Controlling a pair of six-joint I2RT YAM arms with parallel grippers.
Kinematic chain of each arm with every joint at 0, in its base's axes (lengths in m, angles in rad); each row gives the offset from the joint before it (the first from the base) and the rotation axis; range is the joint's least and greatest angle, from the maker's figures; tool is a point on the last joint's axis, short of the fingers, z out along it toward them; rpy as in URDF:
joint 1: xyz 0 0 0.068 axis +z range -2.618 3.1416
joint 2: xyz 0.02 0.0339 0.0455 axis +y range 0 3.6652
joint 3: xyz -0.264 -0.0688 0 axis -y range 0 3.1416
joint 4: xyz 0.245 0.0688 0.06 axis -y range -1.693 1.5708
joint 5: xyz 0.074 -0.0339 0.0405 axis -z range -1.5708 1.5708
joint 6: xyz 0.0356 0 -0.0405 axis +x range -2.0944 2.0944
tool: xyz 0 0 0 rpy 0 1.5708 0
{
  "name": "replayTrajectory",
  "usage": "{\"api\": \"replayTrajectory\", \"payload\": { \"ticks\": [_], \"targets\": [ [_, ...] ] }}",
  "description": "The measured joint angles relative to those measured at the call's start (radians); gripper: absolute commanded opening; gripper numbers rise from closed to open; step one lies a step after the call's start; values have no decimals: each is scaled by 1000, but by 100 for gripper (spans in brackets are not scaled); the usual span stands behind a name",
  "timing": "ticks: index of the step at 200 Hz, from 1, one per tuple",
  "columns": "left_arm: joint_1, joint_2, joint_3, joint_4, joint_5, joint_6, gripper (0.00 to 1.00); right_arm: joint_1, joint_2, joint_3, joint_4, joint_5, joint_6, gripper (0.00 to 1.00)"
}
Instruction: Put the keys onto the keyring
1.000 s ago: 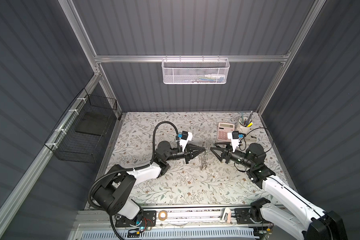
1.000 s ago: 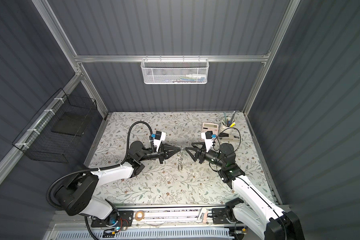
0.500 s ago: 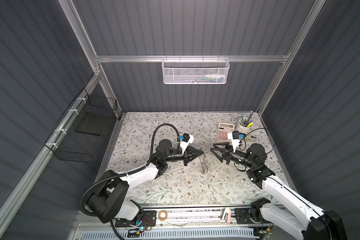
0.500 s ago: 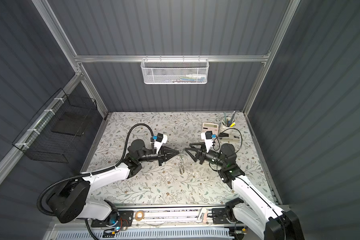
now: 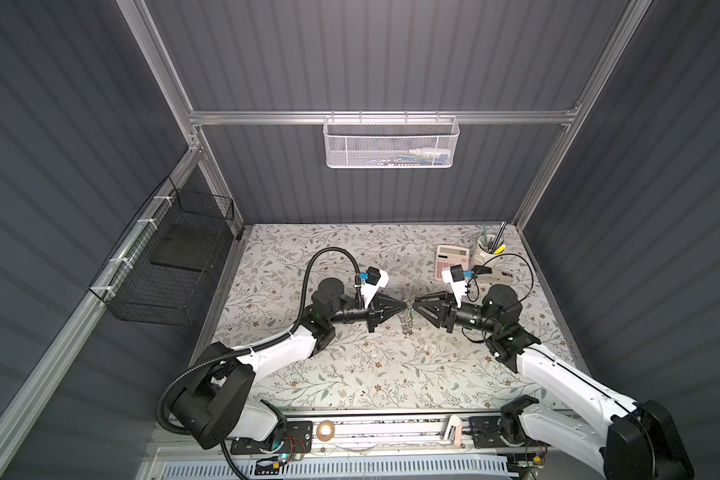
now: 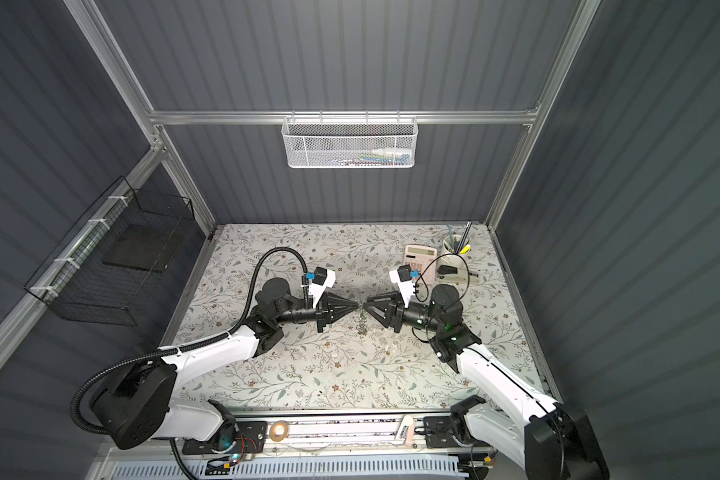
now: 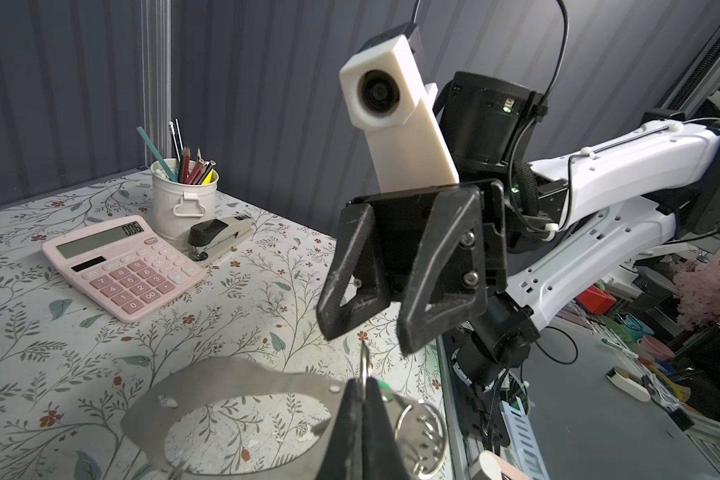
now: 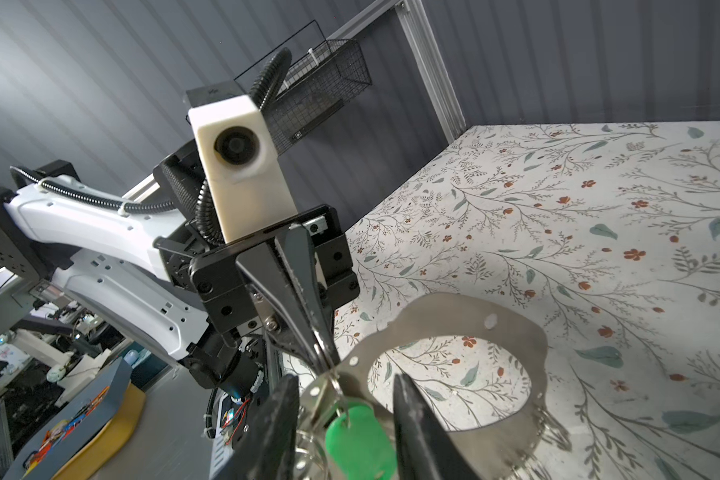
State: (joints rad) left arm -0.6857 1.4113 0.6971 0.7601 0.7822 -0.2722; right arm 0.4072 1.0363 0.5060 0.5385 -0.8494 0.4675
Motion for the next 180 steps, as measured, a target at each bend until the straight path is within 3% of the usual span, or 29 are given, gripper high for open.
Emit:
{"api": "replayTrajectory", "payload": {
  "ticks": [70,180],
  "targets": [
    [-1,7,5,28,18,-21,0,19,13,11,-5,-10,-8,30],
    [-2,35,18,47,50,-45,0,24,32,29,-21,-13,-23,5]
  ]
}}
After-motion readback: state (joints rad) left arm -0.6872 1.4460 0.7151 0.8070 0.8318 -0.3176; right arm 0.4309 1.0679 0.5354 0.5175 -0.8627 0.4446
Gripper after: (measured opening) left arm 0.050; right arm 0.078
